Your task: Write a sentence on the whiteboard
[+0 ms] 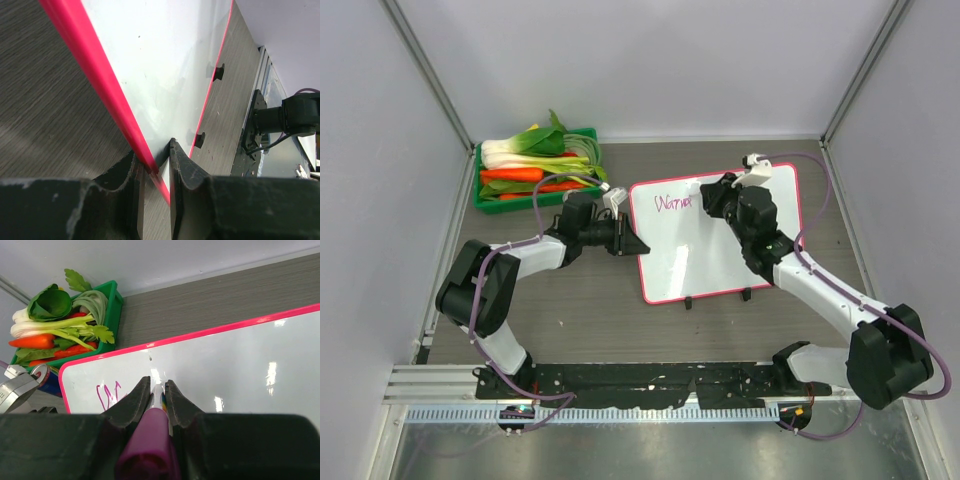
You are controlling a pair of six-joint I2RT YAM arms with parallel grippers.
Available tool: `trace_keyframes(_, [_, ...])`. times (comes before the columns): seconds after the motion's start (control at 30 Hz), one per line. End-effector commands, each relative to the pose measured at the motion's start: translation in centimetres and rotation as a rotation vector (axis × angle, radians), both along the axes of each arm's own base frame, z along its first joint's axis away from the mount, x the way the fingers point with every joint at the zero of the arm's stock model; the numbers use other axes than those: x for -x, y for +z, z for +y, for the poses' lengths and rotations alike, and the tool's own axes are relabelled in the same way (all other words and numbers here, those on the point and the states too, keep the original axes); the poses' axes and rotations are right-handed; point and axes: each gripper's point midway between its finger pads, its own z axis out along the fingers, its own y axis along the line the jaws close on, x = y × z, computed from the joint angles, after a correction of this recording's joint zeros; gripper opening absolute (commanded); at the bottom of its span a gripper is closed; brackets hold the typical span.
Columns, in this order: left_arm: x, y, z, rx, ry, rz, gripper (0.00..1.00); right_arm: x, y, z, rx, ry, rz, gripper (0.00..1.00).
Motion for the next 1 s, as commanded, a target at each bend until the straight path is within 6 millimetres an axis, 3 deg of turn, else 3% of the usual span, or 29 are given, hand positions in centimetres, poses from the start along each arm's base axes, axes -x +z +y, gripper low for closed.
trace_keyframes(0.0, [0.8, -3.6, 0.6, -0.124, -0.012, -0.008, 0.0, -0.4, 0.5, -0.2, -0.003, -0.012, -0.027, 0.01])
trace_keyframes(0.37, [0.8, -3.7, 0.6, -0.124, -0.011, -0.006, 0.0, -0.3, -1.4, -1.4, 0.026, -0.051, 0.016, 0.01])
trace_keyframes(0.57, [0.8, -3.7, 0.5, -0.124, -0.013, -0.009, 0.0, -0.3, -1.1, -2.8, 0.041, -0.095, 0.017, 0.02])
trace_keyframes(0.8, [0.8, -3.8, 0.6, -0.126, -0.011, -0.006, 0.0, -0.3, -1.1, -3.0, 0.032, -0.104, 0.017, 0.01])
trace_keyframes(0.97, [0.7, -3.7, 0.5, -0.126, -0.011, -0.006, 0.0, -0.2, 0.6, -2.6, -0.002, -0.082, -0.022, 0.01])
